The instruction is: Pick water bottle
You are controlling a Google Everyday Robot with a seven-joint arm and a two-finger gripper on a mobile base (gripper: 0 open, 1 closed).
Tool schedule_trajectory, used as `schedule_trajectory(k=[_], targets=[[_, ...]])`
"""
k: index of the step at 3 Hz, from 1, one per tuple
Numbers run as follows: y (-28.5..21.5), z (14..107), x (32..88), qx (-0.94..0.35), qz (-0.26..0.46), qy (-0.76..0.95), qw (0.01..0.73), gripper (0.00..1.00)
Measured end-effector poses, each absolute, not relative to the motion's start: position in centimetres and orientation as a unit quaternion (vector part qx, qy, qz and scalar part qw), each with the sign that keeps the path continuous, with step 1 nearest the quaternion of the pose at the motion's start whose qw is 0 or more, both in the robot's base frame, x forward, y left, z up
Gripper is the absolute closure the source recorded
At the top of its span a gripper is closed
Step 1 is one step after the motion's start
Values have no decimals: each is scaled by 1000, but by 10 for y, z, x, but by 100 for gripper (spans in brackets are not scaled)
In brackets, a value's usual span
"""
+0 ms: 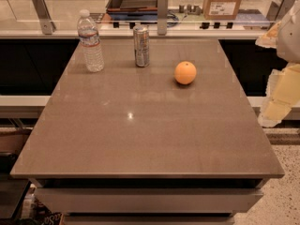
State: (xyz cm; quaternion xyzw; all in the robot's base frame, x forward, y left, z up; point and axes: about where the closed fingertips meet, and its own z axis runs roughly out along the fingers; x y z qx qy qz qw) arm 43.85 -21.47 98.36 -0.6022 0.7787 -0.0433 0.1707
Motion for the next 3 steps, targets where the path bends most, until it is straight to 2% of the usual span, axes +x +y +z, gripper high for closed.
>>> schedule_trajectory(k=[1, 3], targets=[[-215, 984, 438, -602, -43, 779, 171, 0], [-177, 988, 472, -612, -13, 753, 242, 0]])
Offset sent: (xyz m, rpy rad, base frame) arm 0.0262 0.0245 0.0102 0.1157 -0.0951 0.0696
